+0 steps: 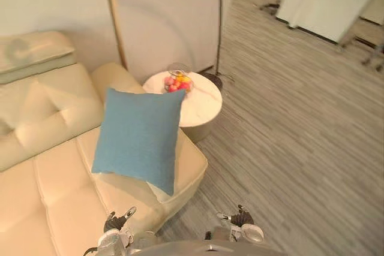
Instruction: Pick up cushions and gather them together orderly.
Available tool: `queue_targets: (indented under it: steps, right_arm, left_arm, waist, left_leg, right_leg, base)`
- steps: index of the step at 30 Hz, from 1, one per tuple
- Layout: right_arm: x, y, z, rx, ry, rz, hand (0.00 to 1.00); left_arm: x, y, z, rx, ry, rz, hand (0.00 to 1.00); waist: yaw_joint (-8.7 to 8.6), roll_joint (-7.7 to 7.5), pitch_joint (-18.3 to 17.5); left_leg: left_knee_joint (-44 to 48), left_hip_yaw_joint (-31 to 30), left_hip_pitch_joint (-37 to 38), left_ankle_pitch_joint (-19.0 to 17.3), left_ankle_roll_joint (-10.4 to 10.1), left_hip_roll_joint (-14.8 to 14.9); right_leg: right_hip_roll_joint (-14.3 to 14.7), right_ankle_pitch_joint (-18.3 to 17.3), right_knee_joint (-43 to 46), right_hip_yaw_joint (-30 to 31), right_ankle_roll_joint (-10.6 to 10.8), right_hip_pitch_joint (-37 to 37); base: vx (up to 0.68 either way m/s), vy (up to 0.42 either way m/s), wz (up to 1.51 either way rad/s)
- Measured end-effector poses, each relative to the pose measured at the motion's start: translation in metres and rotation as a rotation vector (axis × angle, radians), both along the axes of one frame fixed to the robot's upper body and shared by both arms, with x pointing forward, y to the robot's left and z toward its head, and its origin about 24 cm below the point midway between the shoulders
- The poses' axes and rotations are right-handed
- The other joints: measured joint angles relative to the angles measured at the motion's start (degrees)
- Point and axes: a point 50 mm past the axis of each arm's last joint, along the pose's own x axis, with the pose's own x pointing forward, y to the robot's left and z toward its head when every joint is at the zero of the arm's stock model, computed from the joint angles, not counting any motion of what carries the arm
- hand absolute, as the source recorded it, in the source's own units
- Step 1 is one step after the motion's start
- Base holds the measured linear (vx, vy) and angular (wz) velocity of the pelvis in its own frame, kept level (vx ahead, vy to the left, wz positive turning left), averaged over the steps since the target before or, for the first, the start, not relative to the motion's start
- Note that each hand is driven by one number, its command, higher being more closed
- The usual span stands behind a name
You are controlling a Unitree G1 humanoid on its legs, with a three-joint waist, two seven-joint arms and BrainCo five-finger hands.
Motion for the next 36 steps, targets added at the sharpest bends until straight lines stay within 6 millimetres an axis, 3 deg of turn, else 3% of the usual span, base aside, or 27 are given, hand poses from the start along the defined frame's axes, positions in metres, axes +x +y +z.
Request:
queue_targets:
  steps: [2, 4, 6, 8, 11, 12, 15, 17, 22, 28, 31, 36]
  right_arm:
    - [0.000, -0.002, 0.000, -0.002, 0.001, 0.007, 0.00]
    - [-0.007, -0.001, -0.003, 0.000, 0.024, 0.017, 0.00]
    - [-0.011, -0.015, -0.004, -0.035, 0.054, 0.024, 0.00]
    - [-0.006, -0.017, -0.003, -0.043, 0.045, 0.029, 0.00]
    - [-0.006, -0.016, -0.003, -0.040, 0.043, 0.020, 0.00]
    - [-0.007, -0.016, -0.003, -0.040, 0.045, 0.008, 0.00]
    - [-0.005, -0.011, -0.004, -0.024, 0.038, -0.005, 0.00]
    - [-0.005, -0.011, -0.003, -0.016, 0.035, -0.026, 0.00]
    - [-0.009, -0.008, -0.005, 0.017, 0.038, -0.092, 0.00]
    - [-0.012, -0.010, -0.003, 0.009, 0.026, -0.114, 0.00]
    - [-0.002, -0.007, 0.009, -0.017, -0.051, -0.075, 0.00]
    - [0.034, -0.026, 0.055, -0.132, -0.305, -0.072, 0.00]
  left_arm:
    - [-0.001, 0.001, 0.000, 0.001, 0.001, 0.008, 0.00]
    - [0.000, 0.005, 0.001, 0.011, -0.004, 0.017, 0.00]
    - [-0.010, -0.006, -0.003, -0.024, 0.011, 0.060, 0.00]
    - [-0.013, -0.012, -0.004, -0.044, 0.018, 0.103, 0.00]
    - [-0.009, -0.010, -0.003, -0.036, 0.010, 0.105, 0.00]
    - [-0.010, -0.011, -0.003, -0.036, 0.012, 0.105, 0.00]
    - [-0.010, -0.012, -0.003, -0.038, 0.013, 0.099, 0.00]
    - [-0.011, -0.012, -0.004, -0.040, 0.019, 0.094, 0.00]
    - [-0.007, -0.008, -0.003, -0.016, 0.021, 0.037, 0.00]
    - [-0.008, -0.008, -0.003, -0.017, 0.022, 0.026, 0.00]
    - [-0.008, -0.007, -0.003, -0.012, 0.025, 0.017, 0.00]
    - [-0.007, -0.005, -0.002, -0.001, 0.020, -0.005, 0.00]
  waist:
    - [-0.49, -0.08, -0.11]
    - [-0.77, -1.78, -0.71]
    - [0.66, 1.89, -2.39]
    - [0.66, 3.33, -2.70]
    - [-0.35, 3.24, -2.55]
    - [-0.49, 3.14, -2.18]
    - [-0.30, 2.89, -1.81]
    - [-0.33, 3.23, -1.99]
    - [-0.84, 1.58, -2.39]
    - [-0.70, 1.03, -2.21]
    - [-0.70, 0.66, -1.90]
    - [-0.90, 0.15, -1.61]
  left_leg:
    - [1.35, -6.30, -1.55, -0.65, -1.06, -1.36]
    - [5.26, -12.21, -3.78, -2.51, -2.83, -3.82]
    - [5.75, -17.68, -5.44, -3.00, -5.25, -1.17]
    - [4.21, -18.79, -6.52, -1.62, -5.73, 0.94]
    - [3.83, -10.69, -8.10, 0.66, -5.81, 4.86]
    - [3.67, 0.73, -6.85, 1.20, -6.09, 8.29]
    - [3.44, 13.83, -4.20, 2.28, -5.62, 10.47]
    - [1.52, 14.82, -3.71, 3.03, -5.37, 9.61]
    - [-11.10, 15.16, -0.12, 9.65, -3.66, 4.04]
    - [-15.34, 15.28, 3.14, 11.16, -2.85, 1.85]
    - [-16.37, 17.60, 4.65, 11.18, -2.74, 1.54]
    - [-15.96, 20.67, 5.65, 10.44, -2.72, 1.59]
  right_leg:
    - [3.51, 0.19, -10.89, 9.31, 0.57, -0.26]
    - [3.17, 4.55, -17.53, 12.96, 1.38, 0.92]
    - [4.57, 2.21, -16.07, 6.36, -1.41, 0.73]
    - [4.98, 2.04, -17.31, 1.94, -2.93, 0.54]
    - [4.76, 2.77, -20.39, -4.04, -4.31, 2.77]
    - [4.68, 3.04, -21.44, -6.39, -4.76, 5.18]
    - [3.26, 3.24, -23.83, -7.67, -4.44, 8.13]
    - [2.73, 4.25, -25.78, -7.45, -3.73, 8.88]
    - [-0.28, 8.94, -32.74, -7.64, -1.86, 10.19]
    - [-1.24, 9.58, -34.58, -7.40, -0.99, 13.05]
    - [-1.15, 9.71, -34.66, -5.23, -0.78, 12.91]
    - [-0.84, 10.48, -34.36, -1.53, -0.48, 11.42]
  base:
    - [0.19, -0.279, 1.61]
    - [0.24, -0.348, 1.79]
    - [0.28, -0.382, 1.27]
    - [0.19, -0.290, 0.90]
    - [0.12, -0.192, 1.00]
    - [0.09, -0.094, 0.78]
    - [0.02, -0.006, 0.35]
    - [-0.05, 0.096, -0.03]
    - [-0.03, 0.107, 0.09]
    - [-0.01, 0.069, 0.05]
    - [-0.02, 0.041, -0.34]
    - [0.00, 0.024, -0.39]
